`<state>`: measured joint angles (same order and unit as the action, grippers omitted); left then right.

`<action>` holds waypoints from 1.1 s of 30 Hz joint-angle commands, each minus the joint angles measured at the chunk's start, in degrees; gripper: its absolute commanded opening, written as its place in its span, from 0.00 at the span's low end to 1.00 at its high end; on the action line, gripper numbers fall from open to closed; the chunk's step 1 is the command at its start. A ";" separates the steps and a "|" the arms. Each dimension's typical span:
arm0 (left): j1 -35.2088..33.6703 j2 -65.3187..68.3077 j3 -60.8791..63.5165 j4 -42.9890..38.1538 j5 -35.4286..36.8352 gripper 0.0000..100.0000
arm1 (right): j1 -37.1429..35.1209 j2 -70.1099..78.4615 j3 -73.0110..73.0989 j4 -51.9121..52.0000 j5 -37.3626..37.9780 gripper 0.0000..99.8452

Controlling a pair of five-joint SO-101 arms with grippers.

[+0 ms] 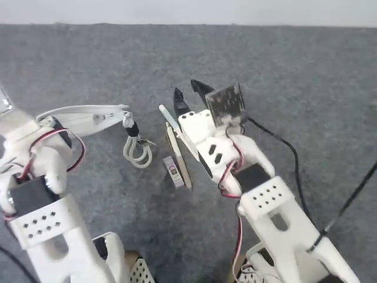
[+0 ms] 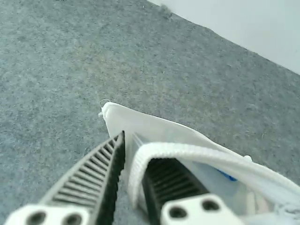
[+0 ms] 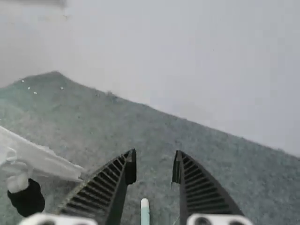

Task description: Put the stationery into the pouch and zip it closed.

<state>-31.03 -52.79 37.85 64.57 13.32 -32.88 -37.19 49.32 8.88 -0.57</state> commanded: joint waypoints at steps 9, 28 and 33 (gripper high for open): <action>-0.26 -0.88 -0.84 -2.29 1.14 0.01 | 0.66 23.87 -23.12 15.08 -0.62 0.12; -0.26 -0.88 -0.75 -2.20 1.14 0.01 | -2.07 57.63 -53.10 35.65 3.87 0.12; -0.26 -0.88 -0.75 -2.02 1.14 0.01 | -2.68 64.92 -57.85 35.65 3.87 0.12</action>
<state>-30.95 -52.79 37.85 64.57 13.32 -35.16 26.90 -2.99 44.04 2.24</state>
